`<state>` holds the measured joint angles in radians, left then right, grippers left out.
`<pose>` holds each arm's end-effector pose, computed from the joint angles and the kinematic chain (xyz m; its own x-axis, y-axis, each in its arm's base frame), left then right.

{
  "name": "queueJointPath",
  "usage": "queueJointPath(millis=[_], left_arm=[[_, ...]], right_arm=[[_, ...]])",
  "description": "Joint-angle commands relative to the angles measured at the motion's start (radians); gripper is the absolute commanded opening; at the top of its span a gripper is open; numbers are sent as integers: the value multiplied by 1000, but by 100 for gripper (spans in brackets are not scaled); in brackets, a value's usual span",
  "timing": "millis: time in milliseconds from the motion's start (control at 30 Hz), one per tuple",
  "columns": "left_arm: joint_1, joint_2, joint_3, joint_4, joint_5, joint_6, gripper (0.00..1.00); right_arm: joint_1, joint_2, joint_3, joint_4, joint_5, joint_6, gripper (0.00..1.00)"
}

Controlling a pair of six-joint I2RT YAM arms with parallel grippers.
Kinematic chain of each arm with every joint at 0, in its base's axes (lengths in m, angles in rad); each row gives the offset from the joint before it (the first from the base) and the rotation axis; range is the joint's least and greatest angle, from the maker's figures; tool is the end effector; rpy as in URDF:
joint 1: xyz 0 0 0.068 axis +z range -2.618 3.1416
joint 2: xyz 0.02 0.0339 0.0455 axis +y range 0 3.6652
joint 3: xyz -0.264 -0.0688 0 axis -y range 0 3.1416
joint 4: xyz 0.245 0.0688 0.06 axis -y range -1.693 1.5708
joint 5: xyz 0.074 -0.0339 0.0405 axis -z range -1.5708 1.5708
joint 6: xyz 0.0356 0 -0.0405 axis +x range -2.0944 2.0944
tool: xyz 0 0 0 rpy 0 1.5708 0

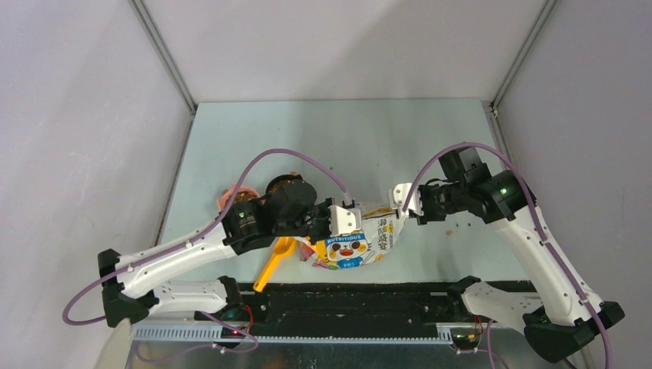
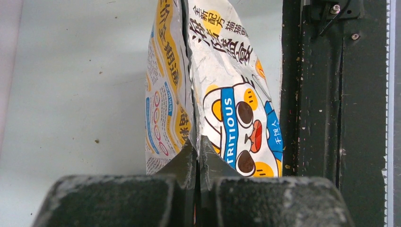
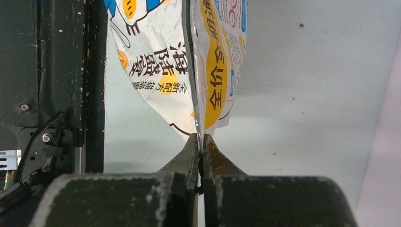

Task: Serve the pet food
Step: Close the pet food bag at the center of the board.

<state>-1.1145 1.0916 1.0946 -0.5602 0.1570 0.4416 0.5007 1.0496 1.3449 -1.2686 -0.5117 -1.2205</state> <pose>0.0989 -0.2141 0.3508 0.1933 0.5643 -0.8027 0.9540 0.0829 0.2880 0.1360 0.0943 0.3843 0.3712 -0.7304 -0.5733 -0.9078 -0.1557 -0.3895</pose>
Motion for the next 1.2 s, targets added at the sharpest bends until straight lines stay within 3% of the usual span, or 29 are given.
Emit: queueJointPath(millis=[0, 67, 133, 367, 567, 800, 833, 900, 1167], left_arm=[[-8, -43, 33, -16, 25, -28, 0], [-8, -42, 30, -12, 24, -29, 0], [-8, -42, 29, -9, 23, -31, 0], [-8, -47, 15, 18, 34, -42, 0], [-8, -57, 1, 28, 53, -52, 0], [-8, -58, -3, 40, 60, -61, 0], [-8, -58, -2, 39, 61, -62, 0], [-9, -58, 0, 37, 58, -64, 0], [-8, -51, 4, 29, 41, -71, 0]], right_arm=[[-14, -21, 12, 13, 22, -16, 7], [-15, -27, 12, 38, -10, -8, 25], [-9, -33, 10, 63, -51, -1, 33], [54, -88, -113, 189, -185, -136, 38], [88, -142, -213, 372, -239, -127, 39], [93, -143, -263, 428, -281, -178, 27], [94, -139, -265, 428, -279, -179, 14], [97, -138, -265, 425, -274, -187, 0], [97, -188, -266, 432, -306, -143, 2]])
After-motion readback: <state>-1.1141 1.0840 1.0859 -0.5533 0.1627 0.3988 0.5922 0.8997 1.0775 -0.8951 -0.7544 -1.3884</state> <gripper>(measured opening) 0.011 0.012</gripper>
